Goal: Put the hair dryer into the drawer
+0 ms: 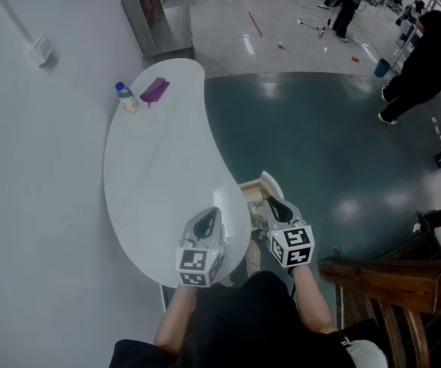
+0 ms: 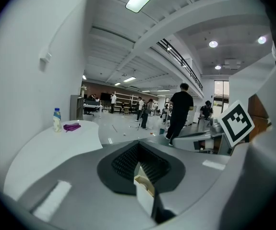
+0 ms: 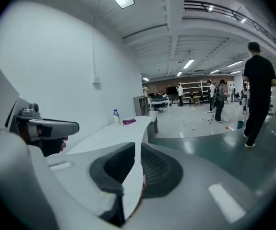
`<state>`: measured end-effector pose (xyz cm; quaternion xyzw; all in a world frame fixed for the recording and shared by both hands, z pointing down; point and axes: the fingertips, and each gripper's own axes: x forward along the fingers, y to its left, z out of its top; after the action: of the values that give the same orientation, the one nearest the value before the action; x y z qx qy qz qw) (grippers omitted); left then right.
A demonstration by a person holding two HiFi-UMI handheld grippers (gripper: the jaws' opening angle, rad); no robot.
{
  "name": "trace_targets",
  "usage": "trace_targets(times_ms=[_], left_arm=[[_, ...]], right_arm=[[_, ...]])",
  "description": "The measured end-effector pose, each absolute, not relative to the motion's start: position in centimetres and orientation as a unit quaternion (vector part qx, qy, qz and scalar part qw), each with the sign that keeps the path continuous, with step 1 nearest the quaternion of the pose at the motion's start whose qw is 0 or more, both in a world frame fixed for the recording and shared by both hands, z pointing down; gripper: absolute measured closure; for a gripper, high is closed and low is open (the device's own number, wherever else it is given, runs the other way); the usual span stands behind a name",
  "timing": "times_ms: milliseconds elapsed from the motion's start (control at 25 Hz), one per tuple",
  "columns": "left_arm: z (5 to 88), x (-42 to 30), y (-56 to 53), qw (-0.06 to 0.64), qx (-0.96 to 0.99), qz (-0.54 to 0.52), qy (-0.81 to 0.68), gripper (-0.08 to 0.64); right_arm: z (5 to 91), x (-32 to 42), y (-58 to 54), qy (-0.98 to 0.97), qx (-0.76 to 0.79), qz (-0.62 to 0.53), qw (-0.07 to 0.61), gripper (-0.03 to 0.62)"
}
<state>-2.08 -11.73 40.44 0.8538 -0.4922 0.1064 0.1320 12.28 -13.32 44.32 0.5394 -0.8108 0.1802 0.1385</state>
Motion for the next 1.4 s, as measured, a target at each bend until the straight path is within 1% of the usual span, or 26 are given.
trace_targets(times_ms=[160,520,1000,1320,1400], left_arm=[[38.9,-2.6,-10.3,0.117,0.861,0.099,-0.485,0.554],[37.8,-4.2,-6.6,0.097,0.873,0.096,-0.469,0.554],[37.0,-6.3,-2.7,0.091,0.882,0.090,-0.454,0.554],[37.5,-6.8,-1.8,0.092,0.885,0.096,-0.446,0.554],[37.5,-6.9,-1.8,0.092,0.885,0.096,-0.445,0.554]], right_arm=[[42.6,11.9,-11.1,-0.809,0.552,0.156,0.132,0.572],[39.3,11.6,-6.0,-0.798,0.582,0.114,0.103,0.578],[38.8,10.4,-0.3,-0.787,0.599,0.110,0.100,0.578],[38.9,9.4,0.6,-0.785,0.602,0.115,0.093,0.578],[38.9,9.3,0.7,-0.785,0.602,0.116,0.093,0.588]])
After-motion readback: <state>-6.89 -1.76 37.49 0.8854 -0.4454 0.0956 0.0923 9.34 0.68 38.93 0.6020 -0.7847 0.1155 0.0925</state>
